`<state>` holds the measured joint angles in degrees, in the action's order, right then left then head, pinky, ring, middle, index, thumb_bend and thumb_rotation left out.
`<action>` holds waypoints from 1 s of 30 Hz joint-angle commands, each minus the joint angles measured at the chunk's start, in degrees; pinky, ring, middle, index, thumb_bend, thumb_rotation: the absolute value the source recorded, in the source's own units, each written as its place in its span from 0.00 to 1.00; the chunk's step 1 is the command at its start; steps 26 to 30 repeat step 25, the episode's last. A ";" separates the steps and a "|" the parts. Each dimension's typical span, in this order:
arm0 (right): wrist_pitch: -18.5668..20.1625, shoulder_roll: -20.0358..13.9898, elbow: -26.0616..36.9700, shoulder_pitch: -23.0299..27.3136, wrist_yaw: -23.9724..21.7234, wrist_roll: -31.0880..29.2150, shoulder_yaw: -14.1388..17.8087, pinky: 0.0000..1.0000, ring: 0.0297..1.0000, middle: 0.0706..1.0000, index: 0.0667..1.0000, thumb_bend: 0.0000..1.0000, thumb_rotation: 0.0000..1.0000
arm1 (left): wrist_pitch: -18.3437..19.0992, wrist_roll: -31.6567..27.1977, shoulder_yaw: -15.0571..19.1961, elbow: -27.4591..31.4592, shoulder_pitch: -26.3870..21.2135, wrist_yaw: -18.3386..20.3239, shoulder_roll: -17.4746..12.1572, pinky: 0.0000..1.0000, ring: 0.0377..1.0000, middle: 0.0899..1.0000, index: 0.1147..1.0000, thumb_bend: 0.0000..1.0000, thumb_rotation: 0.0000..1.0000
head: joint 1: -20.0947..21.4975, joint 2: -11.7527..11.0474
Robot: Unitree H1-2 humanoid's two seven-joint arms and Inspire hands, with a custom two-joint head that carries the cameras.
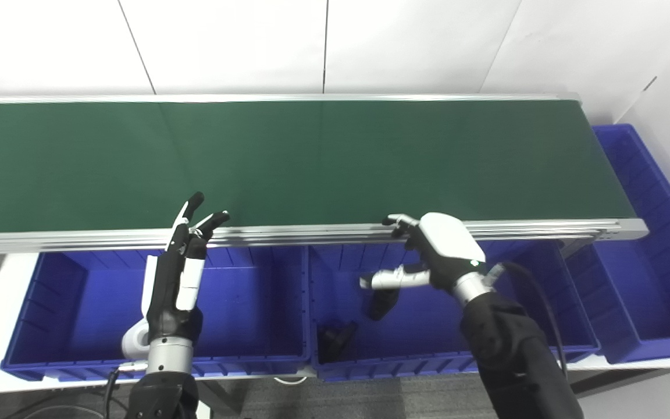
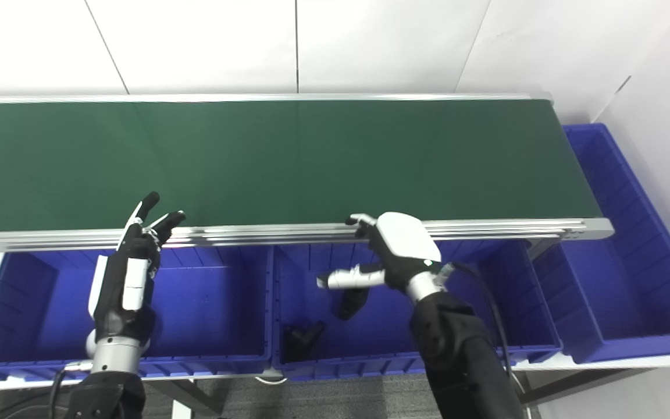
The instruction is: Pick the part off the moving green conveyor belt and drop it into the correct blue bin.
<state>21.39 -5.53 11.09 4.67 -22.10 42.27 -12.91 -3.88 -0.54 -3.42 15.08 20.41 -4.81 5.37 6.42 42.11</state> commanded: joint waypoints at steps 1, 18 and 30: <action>4.66 4.99 5.87 -0.41 -0.75 -11.42 5.25 0.54 0.67 0.75 0.83 0.94 0.83 | -4.18 1.62 -0.53 0.02 0.14 -0.01 0.49 0.94 0.86 0.74 0.90 0.78 0.89 | -0.06 0.04; -33.44 8.06 -11.16 -8.27 17.65 -31.26 15.63 0.86 0.89 0.94 0.95 0.84 0.86 | -17.19 4.30 1.77 -12.13 -2.52 -1.52 -0.11 0.92 0.92 0.95 0.93 0.69 0.87 | -4.45 -9.88; -35.07 6.76 -13.56 -8.10 20.35 -31.74 14.56 0.90 0.91 0.96 0.95 0.83 0.87 | -19.64 7.27 1.31 -12.74 -2.12 -1.73 -0.05 0.89 0.93 0.96 0.95 0.71 0.90 | -5.48 -9.50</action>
